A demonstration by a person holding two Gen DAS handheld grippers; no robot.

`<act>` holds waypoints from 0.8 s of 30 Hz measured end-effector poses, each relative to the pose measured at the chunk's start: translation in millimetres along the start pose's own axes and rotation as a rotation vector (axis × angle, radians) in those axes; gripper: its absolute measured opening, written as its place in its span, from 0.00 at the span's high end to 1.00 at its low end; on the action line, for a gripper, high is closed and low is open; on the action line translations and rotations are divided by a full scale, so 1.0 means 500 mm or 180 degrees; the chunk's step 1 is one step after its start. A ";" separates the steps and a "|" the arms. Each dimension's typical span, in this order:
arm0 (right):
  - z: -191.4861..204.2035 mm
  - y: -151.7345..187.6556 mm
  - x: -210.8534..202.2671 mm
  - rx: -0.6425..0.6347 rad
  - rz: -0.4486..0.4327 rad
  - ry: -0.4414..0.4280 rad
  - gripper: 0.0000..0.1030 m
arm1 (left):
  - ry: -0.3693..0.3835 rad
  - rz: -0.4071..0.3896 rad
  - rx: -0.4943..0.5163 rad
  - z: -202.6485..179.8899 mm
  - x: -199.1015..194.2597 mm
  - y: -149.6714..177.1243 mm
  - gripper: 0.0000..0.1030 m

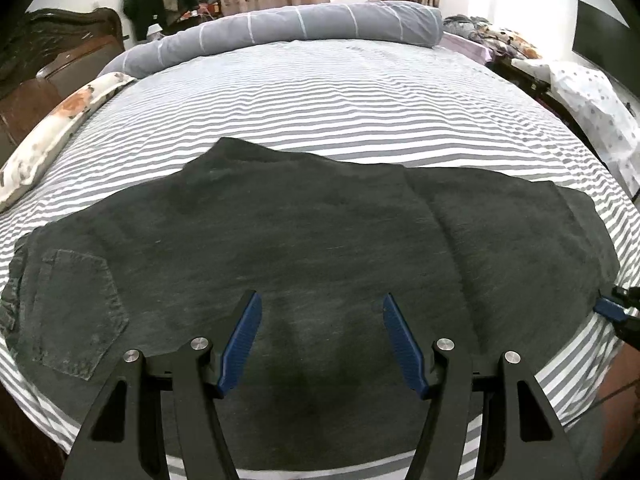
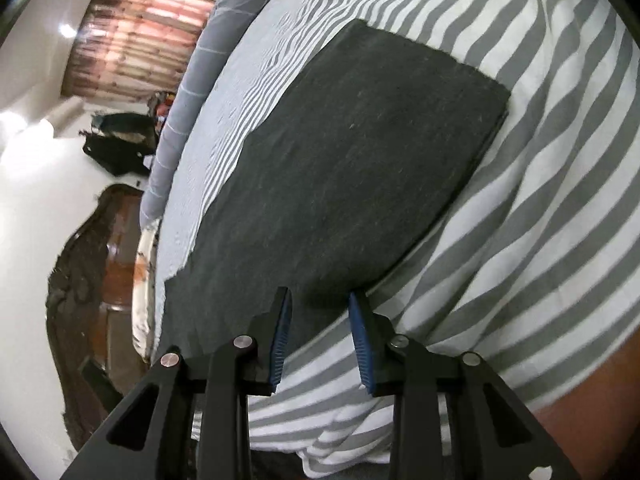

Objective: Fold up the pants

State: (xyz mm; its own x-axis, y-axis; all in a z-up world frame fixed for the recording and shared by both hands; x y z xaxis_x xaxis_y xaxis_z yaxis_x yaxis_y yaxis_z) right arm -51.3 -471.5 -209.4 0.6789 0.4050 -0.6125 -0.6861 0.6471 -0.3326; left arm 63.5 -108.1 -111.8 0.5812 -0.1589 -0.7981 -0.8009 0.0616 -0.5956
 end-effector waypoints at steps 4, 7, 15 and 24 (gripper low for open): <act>-0.020 -0.028 -0.005 0.0088 -0.0104 -0.0148 0.73 | 0.0015 0.0065 0.0059 -0.032 0.020 0.000 0.38; -0.035 -0.044 -0.027 0.0130 -0.0243 -0.0112 0.74 | 0.0024 0.0128 0.0032 -0.045 0.034 -0.001 0.38; -0.094 -0.043 -0.075 0.0231 -0.0333 0.0025 0.73 | -0.0012 0.0180 0.0042 -0.049 0.055 0.003 0.38; -0.119 -0.064 -0.077 0.0310 -0.0446 -0.0166 0.72 | -0.0047 0.0177 0.0068 -0.049 0.062 0.006 0.34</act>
State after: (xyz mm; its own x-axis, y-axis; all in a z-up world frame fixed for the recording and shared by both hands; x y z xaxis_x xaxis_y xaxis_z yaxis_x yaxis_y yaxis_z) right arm -71.1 -546.1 -217.8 0.7804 0.3379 -0.5261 -0.5570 0.7579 -0.3395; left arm 75.7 -136.8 -136.2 0.5382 -0.1401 -0.8311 -0.8288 0.0909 -0.5521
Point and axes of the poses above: each gripper's, at about its wrist camera, not at the fingertips, and x roughly the way its jaws point, z to its left, y to its underside, the point moved 3 cm from there along x, roughly the way its jaws point, and after that the axes turned 10 degrees about -x, right-handed, at the moved point
